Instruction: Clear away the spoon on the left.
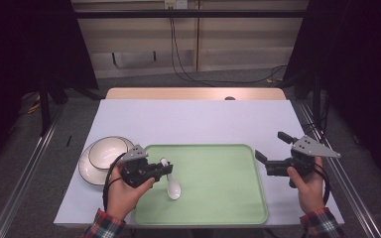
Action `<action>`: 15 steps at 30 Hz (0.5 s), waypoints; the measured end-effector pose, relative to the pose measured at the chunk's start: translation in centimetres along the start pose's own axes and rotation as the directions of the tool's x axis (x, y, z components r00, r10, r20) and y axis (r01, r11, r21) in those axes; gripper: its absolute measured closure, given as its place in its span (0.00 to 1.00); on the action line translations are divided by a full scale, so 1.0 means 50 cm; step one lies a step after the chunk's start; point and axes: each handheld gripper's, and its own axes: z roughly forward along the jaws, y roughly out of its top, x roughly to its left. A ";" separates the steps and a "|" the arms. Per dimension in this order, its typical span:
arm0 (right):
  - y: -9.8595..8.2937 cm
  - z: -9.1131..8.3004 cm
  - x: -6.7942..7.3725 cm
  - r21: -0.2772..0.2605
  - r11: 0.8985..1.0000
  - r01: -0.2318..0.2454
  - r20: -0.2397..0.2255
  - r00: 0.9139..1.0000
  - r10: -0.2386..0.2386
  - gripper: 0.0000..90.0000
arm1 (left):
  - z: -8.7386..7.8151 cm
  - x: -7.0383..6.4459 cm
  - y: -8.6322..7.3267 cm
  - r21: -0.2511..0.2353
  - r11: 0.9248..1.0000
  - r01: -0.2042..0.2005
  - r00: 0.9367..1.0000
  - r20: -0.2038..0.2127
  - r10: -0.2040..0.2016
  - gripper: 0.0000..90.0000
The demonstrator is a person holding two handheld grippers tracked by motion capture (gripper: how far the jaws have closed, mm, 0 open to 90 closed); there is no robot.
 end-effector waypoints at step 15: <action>-0.002 0.002 0.002 0.003 1.000 0.000 0.002 1.000 0.000 0.00 | 0.004 0.015 -0.008 -0.007 1.000 -0.019 0.999 -0.038 0.019 0.82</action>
